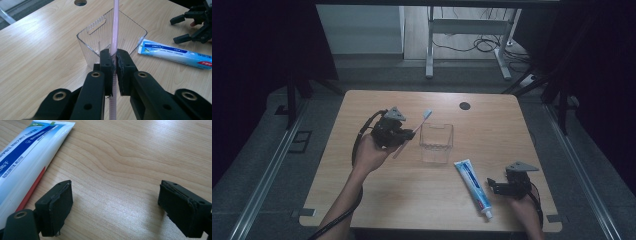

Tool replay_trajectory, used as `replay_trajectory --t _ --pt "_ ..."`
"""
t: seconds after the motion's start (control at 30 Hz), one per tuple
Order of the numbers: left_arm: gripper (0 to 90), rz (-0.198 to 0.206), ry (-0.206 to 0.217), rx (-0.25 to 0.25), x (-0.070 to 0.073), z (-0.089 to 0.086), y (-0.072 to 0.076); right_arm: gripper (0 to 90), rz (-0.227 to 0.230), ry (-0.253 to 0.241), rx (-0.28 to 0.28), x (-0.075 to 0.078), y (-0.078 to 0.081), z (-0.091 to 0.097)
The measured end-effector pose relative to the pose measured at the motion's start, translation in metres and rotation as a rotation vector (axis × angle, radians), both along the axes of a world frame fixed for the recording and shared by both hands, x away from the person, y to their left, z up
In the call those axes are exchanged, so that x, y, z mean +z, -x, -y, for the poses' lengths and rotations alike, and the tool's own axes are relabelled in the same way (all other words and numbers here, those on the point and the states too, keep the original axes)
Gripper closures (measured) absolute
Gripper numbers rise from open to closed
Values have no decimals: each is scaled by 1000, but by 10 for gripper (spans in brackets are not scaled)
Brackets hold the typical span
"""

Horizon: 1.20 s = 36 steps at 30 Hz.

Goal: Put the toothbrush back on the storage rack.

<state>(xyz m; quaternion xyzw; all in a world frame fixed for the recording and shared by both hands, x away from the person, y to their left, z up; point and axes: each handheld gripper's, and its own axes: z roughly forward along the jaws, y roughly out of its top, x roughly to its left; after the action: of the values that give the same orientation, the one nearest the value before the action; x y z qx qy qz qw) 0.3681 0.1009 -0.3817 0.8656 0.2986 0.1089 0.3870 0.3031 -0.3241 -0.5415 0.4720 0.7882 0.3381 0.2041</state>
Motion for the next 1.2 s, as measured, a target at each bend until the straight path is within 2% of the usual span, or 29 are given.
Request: replay_trajectory --t 0.5,0.87,1.2 --pt "839 5 -14 -19 0 13 -3 124 0 0 0 0 0 0" --pt "840 18 20 -22 2 23 -12 124 0 0 0 0 0 0" --pt "840 46 40 -36 8 43 -22 124 0 0 0 0 0 0"
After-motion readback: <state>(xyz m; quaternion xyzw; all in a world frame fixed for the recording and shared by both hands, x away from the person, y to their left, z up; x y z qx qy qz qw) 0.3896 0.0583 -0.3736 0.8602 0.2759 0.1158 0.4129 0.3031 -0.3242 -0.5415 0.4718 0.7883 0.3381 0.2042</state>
